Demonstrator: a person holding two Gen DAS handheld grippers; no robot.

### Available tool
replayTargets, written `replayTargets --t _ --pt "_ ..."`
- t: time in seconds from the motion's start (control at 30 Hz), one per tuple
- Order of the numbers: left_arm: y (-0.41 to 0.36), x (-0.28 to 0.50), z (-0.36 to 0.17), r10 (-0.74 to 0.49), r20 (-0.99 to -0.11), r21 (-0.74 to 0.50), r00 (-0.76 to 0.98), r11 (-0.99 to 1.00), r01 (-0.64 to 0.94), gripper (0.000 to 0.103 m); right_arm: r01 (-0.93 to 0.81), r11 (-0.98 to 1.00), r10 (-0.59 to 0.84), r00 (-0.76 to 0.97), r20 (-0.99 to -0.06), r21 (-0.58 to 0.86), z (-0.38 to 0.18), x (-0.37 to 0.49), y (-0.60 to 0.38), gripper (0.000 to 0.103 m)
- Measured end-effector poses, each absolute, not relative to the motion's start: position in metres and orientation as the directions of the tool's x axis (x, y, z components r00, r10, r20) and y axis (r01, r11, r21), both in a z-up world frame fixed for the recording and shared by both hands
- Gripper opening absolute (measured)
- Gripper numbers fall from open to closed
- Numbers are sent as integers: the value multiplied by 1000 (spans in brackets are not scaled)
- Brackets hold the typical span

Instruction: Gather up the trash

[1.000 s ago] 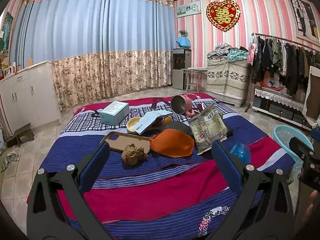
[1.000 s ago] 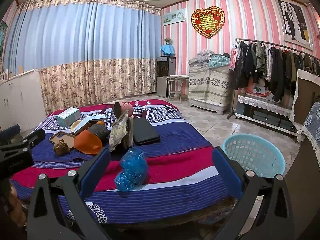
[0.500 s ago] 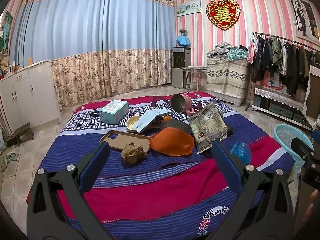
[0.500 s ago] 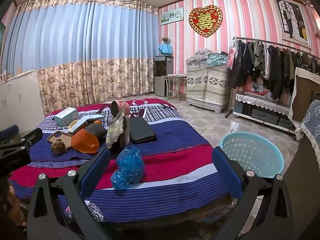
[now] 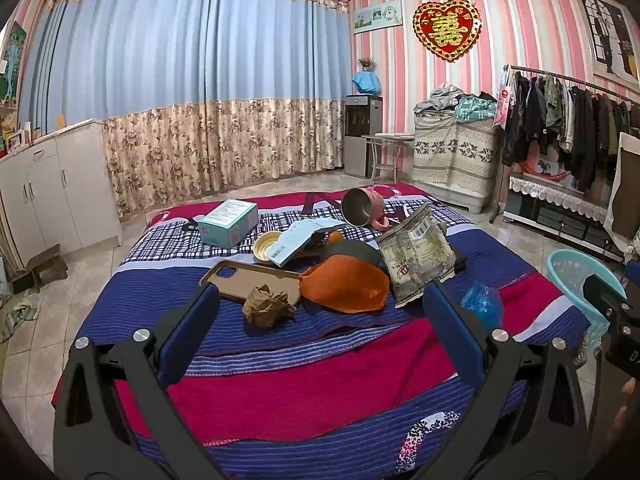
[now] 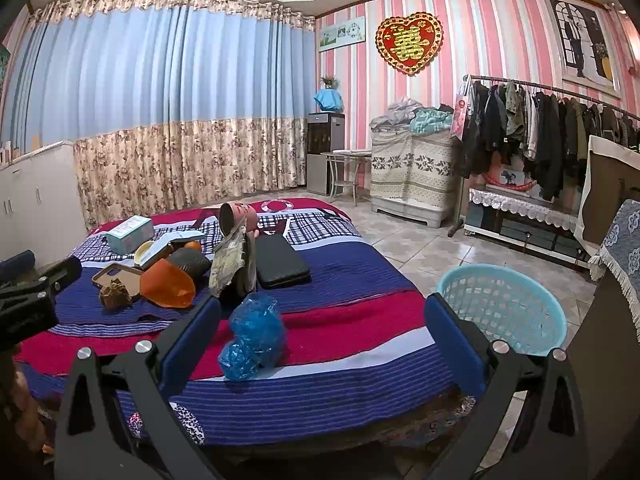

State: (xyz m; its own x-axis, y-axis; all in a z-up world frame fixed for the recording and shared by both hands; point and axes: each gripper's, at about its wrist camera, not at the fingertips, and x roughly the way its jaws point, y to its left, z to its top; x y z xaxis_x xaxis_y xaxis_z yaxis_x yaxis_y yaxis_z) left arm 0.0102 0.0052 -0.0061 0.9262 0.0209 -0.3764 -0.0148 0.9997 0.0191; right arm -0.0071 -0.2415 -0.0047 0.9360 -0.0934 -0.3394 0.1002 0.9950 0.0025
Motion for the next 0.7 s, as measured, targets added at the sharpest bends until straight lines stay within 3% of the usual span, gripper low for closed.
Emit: replayTargets --t 0.7 --pt "6 11 -9 3 -369 25 929 1000 6 98 120 993 -115 936 -332 -4 -4 -6 -247 99"
